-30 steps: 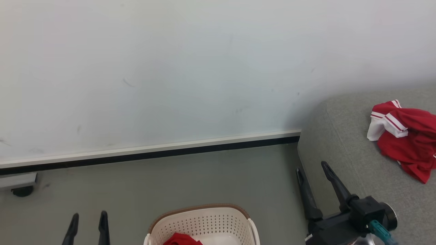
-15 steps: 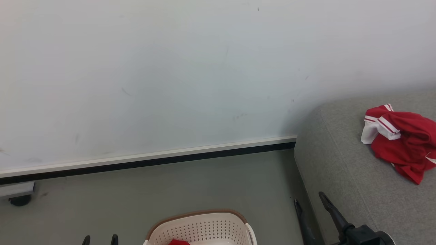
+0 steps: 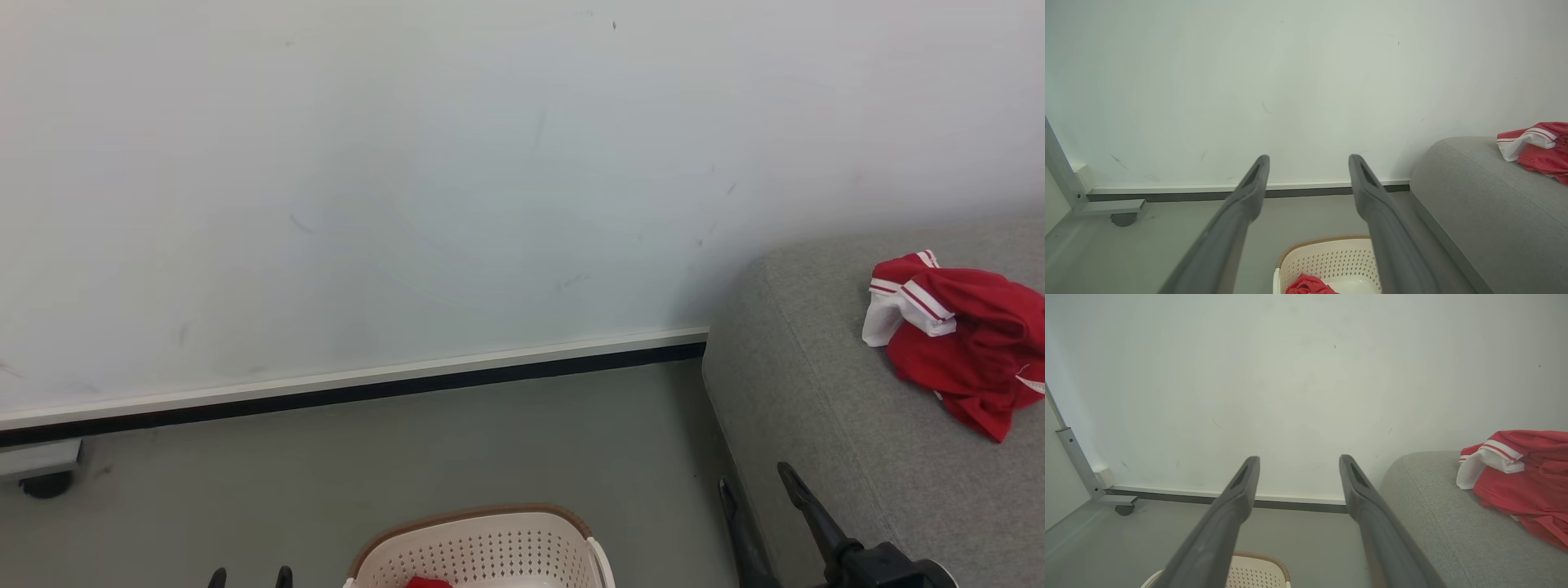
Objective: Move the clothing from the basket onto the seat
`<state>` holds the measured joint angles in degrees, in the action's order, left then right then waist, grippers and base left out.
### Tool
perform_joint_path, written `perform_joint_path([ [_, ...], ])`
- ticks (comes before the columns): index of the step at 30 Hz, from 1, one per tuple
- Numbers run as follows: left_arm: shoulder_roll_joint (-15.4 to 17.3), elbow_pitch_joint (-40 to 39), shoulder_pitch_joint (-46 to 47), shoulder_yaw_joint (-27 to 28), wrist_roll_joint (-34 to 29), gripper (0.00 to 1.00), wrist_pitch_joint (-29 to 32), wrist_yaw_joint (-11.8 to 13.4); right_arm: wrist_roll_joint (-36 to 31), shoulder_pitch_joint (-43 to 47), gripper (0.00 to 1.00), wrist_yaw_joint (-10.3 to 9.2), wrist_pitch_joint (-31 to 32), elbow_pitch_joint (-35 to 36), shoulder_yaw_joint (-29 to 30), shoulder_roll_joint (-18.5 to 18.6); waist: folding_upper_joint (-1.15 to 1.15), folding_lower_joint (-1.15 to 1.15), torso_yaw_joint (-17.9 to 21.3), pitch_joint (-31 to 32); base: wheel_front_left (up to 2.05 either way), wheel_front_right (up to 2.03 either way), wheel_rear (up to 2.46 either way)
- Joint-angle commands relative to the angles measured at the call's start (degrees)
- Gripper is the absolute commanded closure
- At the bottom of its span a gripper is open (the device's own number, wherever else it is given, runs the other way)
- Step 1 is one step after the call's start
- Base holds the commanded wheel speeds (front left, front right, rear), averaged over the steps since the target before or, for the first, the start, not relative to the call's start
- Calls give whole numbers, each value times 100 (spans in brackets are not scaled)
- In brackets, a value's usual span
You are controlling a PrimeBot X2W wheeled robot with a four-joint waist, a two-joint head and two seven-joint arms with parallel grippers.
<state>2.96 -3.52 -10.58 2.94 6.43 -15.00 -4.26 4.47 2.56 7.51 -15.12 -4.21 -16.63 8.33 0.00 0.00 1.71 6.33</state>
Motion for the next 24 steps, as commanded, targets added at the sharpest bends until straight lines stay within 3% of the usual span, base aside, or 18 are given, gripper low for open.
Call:
perform_joint_path([
  [1, -6, 20, -78, -13, -64, 0, -28, 24, -77, 39, 0, -4, 0, 28, 3, 0, 0, 0, -2, -8, 0, 0, 0],
  [16, -6, -128, -42, -100, -137, 0, -28, 108, -82, -53, 0, -4, 0, 40, -65, -37, 0, 0, -9, -145, 0, 0, 0],
  [24, -7, 61, 198, -275, -138, 0, -27, 12, 8, -194, 0, -4, 0, 58, -100, -75, 0, 0, 7, -391, 0, 0, 0],
])
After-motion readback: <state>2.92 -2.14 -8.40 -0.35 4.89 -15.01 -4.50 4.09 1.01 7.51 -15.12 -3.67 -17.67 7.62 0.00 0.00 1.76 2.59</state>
